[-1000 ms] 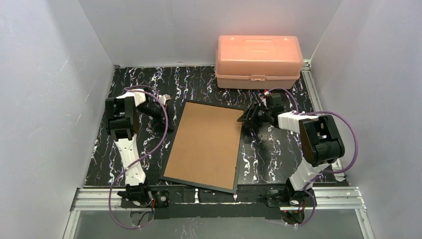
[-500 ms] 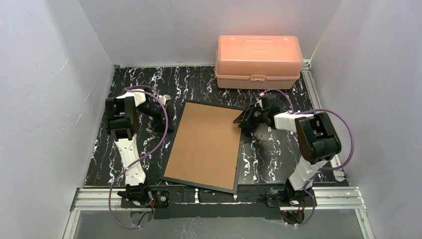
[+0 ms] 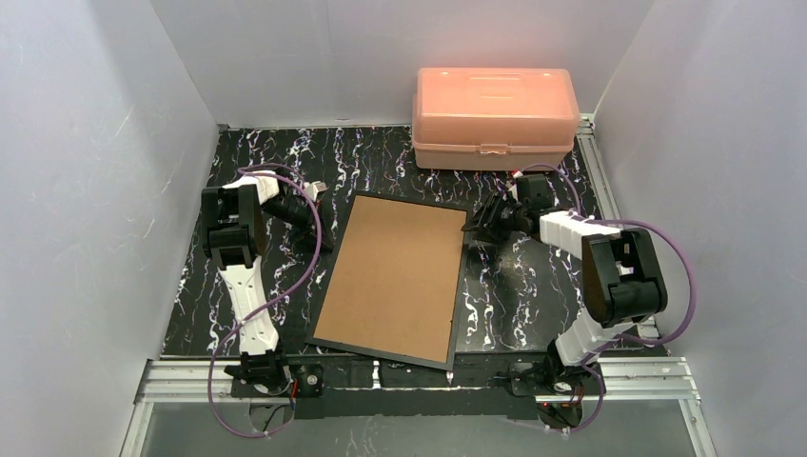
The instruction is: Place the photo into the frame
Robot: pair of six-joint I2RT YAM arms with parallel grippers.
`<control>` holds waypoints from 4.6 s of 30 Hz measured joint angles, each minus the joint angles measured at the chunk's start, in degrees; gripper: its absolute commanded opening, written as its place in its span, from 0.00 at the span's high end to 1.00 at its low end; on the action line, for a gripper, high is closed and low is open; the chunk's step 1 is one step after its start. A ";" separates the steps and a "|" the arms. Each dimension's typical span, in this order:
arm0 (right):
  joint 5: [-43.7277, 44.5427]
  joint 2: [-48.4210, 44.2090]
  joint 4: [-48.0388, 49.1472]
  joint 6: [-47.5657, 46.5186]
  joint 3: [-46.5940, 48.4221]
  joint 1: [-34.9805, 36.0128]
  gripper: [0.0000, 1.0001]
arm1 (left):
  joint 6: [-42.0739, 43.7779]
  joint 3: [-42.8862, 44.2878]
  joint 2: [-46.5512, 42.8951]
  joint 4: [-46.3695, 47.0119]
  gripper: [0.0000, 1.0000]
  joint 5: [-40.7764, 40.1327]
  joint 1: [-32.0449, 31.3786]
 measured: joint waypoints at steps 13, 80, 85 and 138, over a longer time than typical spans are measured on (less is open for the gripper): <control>-1.51 4.26 4.35 2.82 -2.67 0.28 0.50 | 0.00 0.00 0.00 0.00 1.00 0.07 0.00; 1.70 2.73 6.64 4.46 -2.64 1.66 0.48 | 5.68 -2.36 -0.20 -3.10 1.00 7.19 1.92; 0.68 4.55 8.92 5.44 -2.67 2.86 0.48 | 5.84 -2.36 -0.20 -3.10 1.00 7.43 1.92; 12.63 42.95 -7.13 4.70 59.06 22.75 0.05 | 31.52 -22.10 -19.30 -11.15 1.00 -19.76 -1.88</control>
